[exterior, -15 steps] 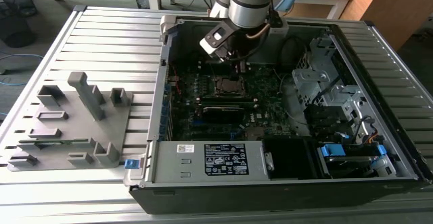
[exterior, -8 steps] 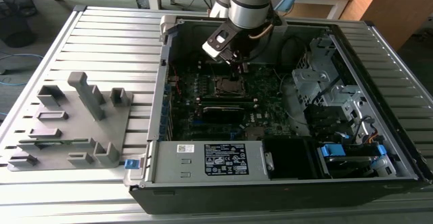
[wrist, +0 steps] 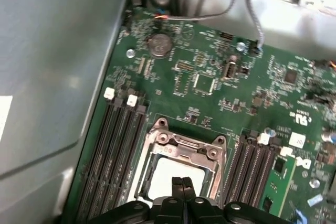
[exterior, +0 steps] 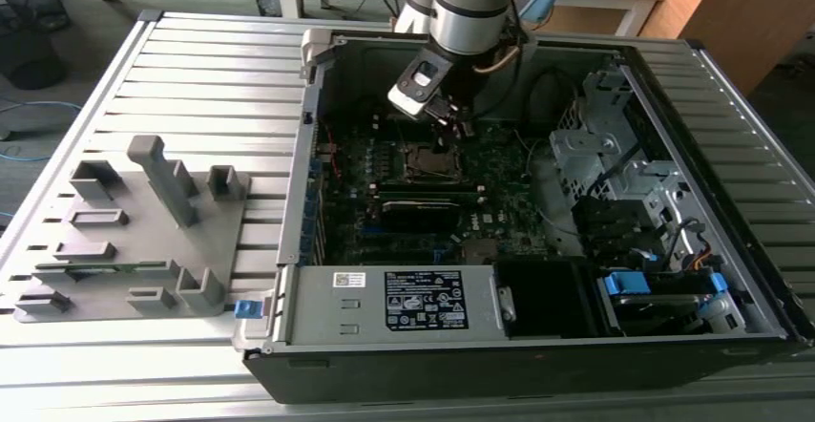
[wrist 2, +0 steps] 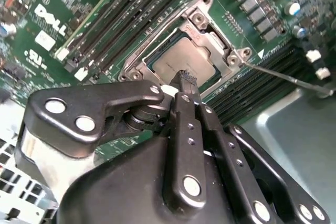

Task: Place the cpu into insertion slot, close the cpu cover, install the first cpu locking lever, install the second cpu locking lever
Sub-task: 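Close the cpu cover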

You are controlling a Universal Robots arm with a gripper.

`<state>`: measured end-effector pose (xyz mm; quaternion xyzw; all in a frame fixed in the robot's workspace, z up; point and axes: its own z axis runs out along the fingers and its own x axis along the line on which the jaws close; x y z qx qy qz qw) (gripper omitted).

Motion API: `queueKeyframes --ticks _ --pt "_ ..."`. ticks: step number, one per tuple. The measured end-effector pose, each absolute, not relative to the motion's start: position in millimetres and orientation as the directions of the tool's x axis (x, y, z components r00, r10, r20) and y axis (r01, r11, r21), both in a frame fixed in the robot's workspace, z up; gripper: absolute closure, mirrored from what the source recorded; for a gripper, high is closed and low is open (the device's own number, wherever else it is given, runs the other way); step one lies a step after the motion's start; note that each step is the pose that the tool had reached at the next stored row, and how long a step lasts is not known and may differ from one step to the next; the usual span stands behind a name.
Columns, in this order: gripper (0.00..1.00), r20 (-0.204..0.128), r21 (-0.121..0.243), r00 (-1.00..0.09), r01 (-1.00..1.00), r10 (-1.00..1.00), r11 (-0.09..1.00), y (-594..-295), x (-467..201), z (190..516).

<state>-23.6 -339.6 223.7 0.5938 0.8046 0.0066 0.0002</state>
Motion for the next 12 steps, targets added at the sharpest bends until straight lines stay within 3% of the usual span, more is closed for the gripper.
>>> queueKeyframes --ticks 7,12 --pt "0.89 0.007 0.011 -0.409 0.912 0.912 0.409 -339.6 -23.6 223.1" --pt "0.89 0.008 0.011 -0.412 0.911 0.911 0.412 -339.6 -23.6 223.0"
